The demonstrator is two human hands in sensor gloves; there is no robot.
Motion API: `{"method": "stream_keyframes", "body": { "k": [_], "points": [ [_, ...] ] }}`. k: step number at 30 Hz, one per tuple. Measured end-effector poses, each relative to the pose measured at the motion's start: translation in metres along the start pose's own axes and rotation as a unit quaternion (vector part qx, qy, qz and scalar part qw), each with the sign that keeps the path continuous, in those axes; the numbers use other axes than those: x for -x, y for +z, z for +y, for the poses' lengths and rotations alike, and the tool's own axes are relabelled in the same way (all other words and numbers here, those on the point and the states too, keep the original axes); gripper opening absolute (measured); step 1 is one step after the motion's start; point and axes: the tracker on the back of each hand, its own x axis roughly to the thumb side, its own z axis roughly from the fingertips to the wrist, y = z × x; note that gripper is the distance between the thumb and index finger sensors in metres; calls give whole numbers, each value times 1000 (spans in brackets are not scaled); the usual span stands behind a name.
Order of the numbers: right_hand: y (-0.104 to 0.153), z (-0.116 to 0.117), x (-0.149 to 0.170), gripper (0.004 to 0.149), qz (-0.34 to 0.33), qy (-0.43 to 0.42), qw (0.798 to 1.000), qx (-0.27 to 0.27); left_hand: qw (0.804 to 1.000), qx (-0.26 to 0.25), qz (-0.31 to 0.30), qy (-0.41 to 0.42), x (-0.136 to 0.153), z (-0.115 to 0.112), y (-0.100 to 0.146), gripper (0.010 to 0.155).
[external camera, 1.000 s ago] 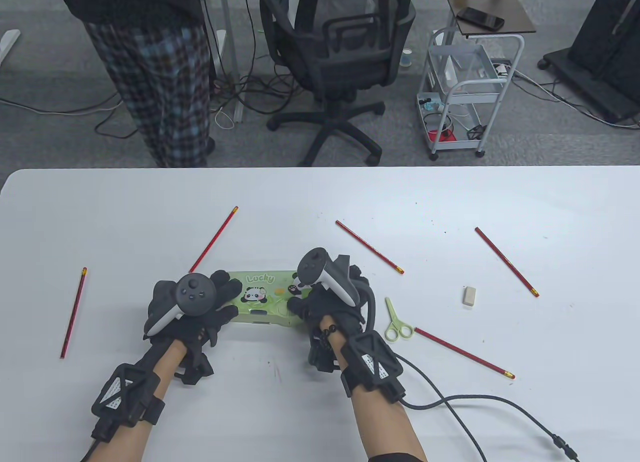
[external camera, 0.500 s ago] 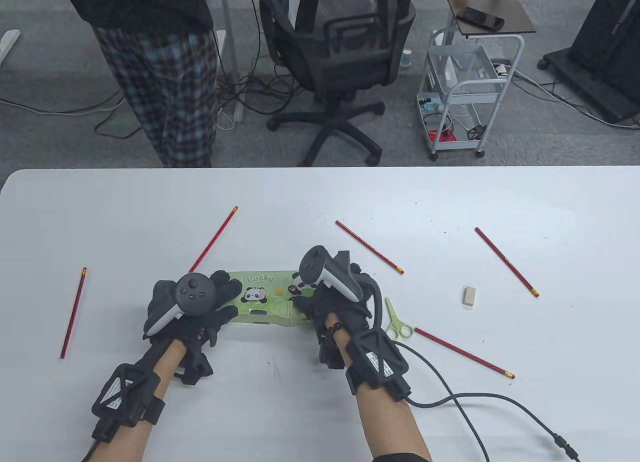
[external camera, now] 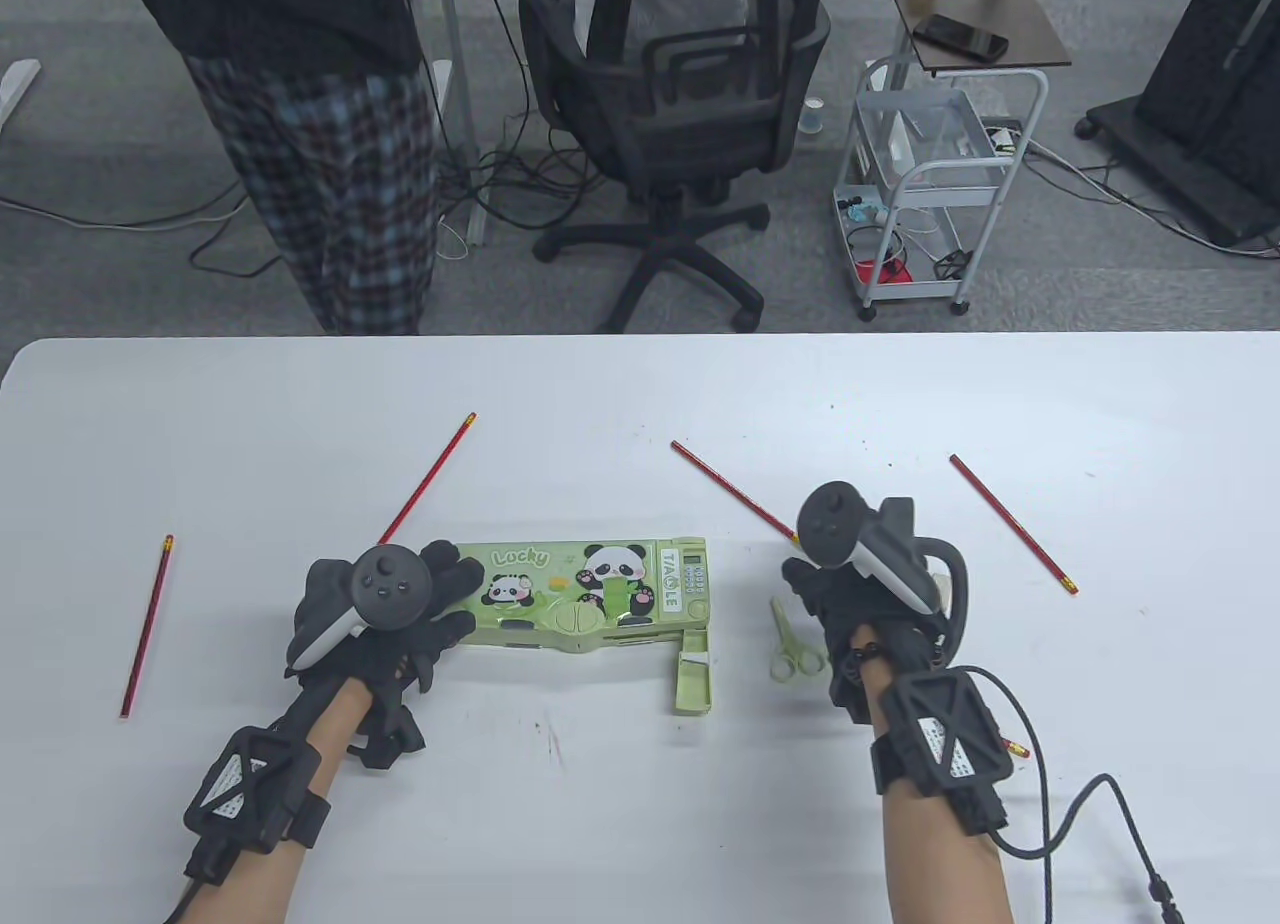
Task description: Organize multifunction pencil case
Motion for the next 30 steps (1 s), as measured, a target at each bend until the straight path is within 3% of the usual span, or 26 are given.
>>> {"method": "stream_keyframes", "body": {
  "k": [5, 12, 19, 30],
  "points": [
    [-2, 4, 47, 72, 29, 51, 998, 22, 1000, 1, -1, 0, 0, 0, 0, 58],
    [-16, 24, 87, 70, 66, 99, 992, -31, 1000, 3, 0, 0, 0, 0, 0, 59],
    [-28, 41, 96, 67, 75, 136, 986, -68, 1000, 1, 0, -3, 1, 0, 1, 59],
    [-32, 47, 91, 66, 76, 168, 981, -67, 1000, 0, -1, -4, 1, 0, 1, 58]
  ]
}}
